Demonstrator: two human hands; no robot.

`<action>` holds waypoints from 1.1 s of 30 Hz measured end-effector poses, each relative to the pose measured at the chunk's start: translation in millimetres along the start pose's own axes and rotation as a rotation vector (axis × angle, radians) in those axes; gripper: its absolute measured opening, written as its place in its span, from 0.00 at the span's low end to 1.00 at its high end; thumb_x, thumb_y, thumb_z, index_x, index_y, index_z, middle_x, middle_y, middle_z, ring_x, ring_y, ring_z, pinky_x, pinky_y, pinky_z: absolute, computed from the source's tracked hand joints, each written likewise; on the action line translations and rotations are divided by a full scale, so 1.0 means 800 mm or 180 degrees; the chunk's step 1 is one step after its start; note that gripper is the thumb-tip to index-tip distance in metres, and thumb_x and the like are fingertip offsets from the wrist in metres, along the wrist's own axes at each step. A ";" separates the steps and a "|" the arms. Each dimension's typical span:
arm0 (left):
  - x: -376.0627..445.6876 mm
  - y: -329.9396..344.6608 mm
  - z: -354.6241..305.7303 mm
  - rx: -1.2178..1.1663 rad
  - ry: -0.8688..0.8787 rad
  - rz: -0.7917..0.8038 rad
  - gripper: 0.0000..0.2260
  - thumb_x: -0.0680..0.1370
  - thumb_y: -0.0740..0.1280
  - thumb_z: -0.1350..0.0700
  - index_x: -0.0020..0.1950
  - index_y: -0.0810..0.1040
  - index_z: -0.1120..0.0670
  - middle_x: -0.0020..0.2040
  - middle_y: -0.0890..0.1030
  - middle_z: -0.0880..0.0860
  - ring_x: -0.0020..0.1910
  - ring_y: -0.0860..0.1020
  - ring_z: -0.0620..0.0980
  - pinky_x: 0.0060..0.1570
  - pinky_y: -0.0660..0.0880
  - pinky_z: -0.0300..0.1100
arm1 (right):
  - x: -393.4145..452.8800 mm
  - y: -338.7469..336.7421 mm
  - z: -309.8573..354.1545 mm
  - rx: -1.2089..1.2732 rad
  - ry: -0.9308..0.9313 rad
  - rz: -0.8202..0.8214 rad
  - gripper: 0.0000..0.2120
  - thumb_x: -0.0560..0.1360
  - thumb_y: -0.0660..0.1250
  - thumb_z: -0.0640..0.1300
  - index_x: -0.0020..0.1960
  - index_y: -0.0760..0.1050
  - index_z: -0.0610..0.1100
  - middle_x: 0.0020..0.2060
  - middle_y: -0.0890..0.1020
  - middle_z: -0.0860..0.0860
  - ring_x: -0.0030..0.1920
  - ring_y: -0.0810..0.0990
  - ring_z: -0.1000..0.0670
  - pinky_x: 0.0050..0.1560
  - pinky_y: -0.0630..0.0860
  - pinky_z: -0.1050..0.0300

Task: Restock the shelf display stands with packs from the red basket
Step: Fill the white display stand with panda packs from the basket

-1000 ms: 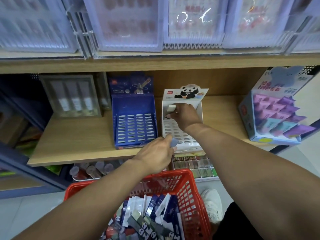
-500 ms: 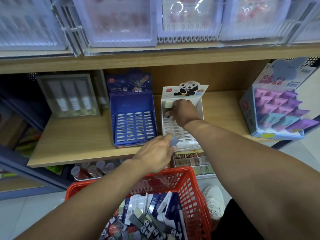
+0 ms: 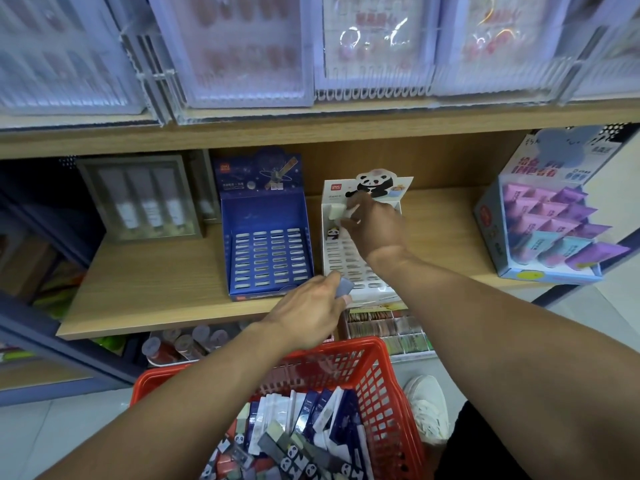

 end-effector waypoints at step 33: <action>0.002 -0.004 -0.001 -0.0050 0.0078 -0.0094 0.13 0.85 0.55 0.45 0.63 0.67 0.51 0.51 0.72 0.48 0.49 0.71 0.47 0.47 0.66 0.43 | 0.003 0.004 0.003 -0.0937 -0.0529 0.0358 0.16 0.84 0.56 0.54 0.70 0.72 0.59 0.59 0.80 0.50 0.54 0.82 0.44 0.45 0.71 0.55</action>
Point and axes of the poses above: each hand's wrist, its own x-axis towards the middle knuckle, its own y-axis out of the palm, z = x × y, the point moved 4 cm from there along x, towards the middle knuckle
